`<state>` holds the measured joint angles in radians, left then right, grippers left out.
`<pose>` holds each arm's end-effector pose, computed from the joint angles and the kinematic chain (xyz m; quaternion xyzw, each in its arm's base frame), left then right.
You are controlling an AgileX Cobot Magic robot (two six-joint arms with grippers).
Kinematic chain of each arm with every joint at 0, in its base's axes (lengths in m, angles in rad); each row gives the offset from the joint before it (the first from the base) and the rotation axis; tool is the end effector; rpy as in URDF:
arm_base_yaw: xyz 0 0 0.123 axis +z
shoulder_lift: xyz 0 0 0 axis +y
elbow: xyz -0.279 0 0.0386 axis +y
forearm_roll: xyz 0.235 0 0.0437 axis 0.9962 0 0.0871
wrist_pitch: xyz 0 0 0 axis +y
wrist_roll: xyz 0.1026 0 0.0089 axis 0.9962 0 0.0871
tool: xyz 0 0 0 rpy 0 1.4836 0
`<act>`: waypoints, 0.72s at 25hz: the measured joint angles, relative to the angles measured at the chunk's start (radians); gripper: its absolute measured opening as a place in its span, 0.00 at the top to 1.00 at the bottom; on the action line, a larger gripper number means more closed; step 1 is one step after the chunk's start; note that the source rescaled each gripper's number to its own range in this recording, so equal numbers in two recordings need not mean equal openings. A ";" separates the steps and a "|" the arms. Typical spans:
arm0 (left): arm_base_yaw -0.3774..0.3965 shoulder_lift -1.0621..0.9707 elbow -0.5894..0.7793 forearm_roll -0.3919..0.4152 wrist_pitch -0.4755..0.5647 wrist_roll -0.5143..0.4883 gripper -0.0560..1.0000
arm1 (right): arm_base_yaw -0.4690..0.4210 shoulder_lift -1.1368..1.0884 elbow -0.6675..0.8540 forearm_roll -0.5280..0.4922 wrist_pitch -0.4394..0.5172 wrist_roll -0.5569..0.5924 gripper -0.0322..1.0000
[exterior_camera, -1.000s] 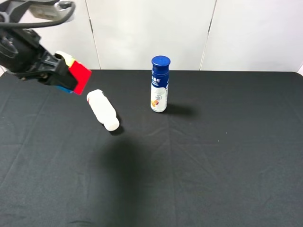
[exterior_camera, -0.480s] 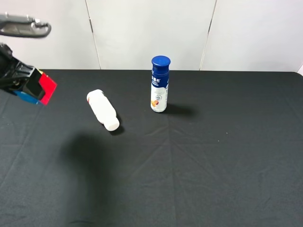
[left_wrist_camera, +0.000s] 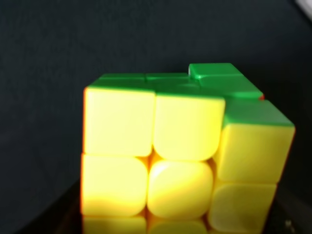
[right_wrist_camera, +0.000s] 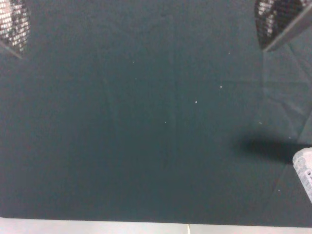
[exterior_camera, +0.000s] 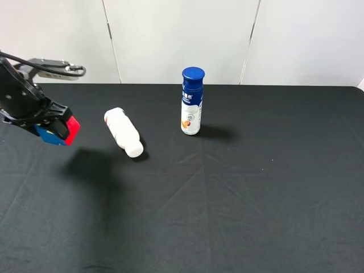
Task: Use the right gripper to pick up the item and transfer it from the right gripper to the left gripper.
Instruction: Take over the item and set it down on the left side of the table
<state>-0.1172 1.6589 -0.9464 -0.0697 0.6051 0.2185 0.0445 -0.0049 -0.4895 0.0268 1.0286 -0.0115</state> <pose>0.3012 -0.0396 0.1800 0.1400 0.9753 -0.0158 0.1703 -0.0003 0.0024 0.2657 -0.0240 0.8458 0.0222 0.5325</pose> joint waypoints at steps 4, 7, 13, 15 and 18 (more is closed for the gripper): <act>0.000 0.056 -0.001 -0.002 -0.068 0.000 0.95 | 0.000 0.000 0.000 0.000 0.000 0.000 0.00; 0.000 0.091 -0.001 -0.003 -0.103 0.000 0.95 | 0.000 0.000 0.000 0.000 0.000 0.000 0.00; 0.000 0.128 -0.001 -0.007 -0.126 0.000 0.95 | 0.000 0.000 0.000 0.000 0.000 0.000 0.00; 0.000 0.129 -0.001 -0.015 -0.133 0.000 0.95 | 0.000 0.000 0.000 0.000 0.000 0.000 0.00; 0.000 0.131 -0.001 -0.026 -0.143 0.000 0.95 | 0.000 0.000 0.000 0.000 0.000 0.000 0.00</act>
<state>-0.1172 1.7895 -0.9473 -0.0962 0.4623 0.2185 0.0445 -0.0049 -0.4895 0.0268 1.0286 -0.0115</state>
